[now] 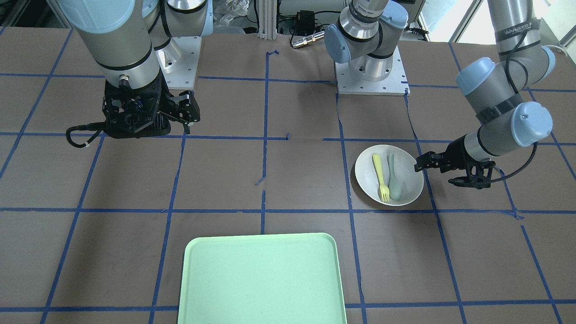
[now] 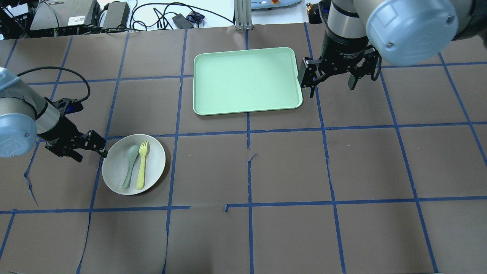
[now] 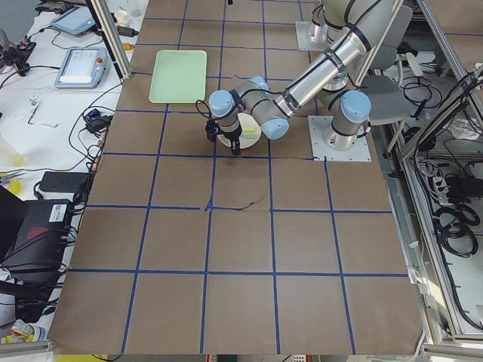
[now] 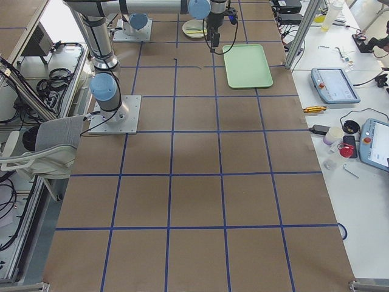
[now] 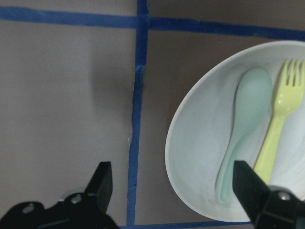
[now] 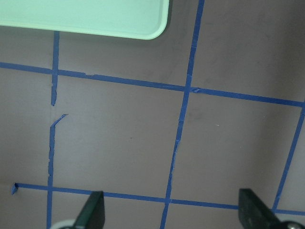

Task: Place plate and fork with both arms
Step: 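Lower the left gripper to the rim of the white plate and grasp it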

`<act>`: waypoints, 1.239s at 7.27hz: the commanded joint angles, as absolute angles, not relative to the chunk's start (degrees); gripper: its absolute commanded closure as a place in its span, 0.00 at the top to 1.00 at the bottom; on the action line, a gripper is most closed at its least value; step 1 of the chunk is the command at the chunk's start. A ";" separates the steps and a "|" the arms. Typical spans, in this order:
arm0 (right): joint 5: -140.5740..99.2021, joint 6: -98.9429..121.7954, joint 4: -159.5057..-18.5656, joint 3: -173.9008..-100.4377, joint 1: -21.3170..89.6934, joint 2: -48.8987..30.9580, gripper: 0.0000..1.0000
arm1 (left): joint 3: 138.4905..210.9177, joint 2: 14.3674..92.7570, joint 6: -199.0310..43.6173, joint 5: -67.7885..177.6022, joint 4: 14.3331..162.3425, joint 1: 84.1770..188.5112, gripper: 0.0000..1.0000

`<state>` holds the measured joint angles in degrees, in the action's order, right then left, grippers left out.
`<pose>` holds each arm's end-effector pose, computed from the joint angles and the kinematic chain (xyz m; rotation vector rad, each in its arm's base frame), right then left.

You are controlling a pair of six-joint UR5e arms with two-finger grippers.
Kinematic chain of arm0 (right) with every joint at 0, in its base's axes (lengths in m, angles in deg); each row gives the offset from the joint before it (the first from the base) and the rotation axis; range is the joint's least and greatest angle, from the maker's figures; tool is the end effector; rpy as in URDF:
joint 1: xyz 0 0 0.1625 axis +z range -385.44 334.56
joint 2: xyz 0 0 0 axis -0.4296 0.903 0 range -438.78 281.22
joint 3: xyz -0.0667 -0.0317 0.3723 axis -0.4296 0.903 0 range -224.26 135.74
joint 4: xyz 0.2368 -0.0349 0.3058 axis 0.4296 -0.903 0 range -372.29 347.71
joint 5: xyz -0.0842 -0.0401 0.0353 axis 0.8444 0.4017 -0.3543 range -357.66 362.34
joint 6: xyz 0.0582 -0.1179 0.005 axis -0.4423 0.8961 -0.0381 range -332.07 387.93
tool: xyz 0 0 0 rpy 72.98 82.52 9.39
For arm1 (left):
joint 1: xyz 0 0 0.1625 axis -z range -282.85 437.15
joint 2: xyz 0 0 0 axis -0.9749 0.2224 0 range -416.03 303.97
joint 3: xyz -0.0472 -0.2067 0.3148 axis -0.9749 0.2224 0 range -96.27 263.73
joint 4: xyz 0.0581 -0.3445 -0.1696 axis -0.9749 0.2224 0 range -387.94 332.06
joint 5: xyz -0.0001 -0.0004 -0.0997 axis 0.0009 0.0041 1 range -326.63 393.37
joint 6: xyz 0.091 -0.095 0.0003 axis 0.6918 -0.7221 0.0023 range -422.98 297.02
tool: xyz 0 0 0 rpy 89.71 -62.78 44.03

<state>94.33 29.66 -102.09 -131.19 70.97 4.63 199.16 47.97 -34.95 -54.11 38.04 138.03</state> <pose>0.1835 -0.4811 0.3794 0.2222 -3.0946 -0.0985 0.0902 -0.4475 0.1459 0.0368 -2.9575 -0.3204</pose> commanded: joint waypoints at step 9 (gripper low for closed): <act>94.36 29.69 -102.46 -131.10 70.97 4.63 1.00 | 195.03 51.90 -29.83 -50.07 39.29 138.23 0.00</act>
<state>94.32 29.64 -102.40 -131.20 71.03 4.63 197.53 52.46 -29.28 -52.57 38.60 138.16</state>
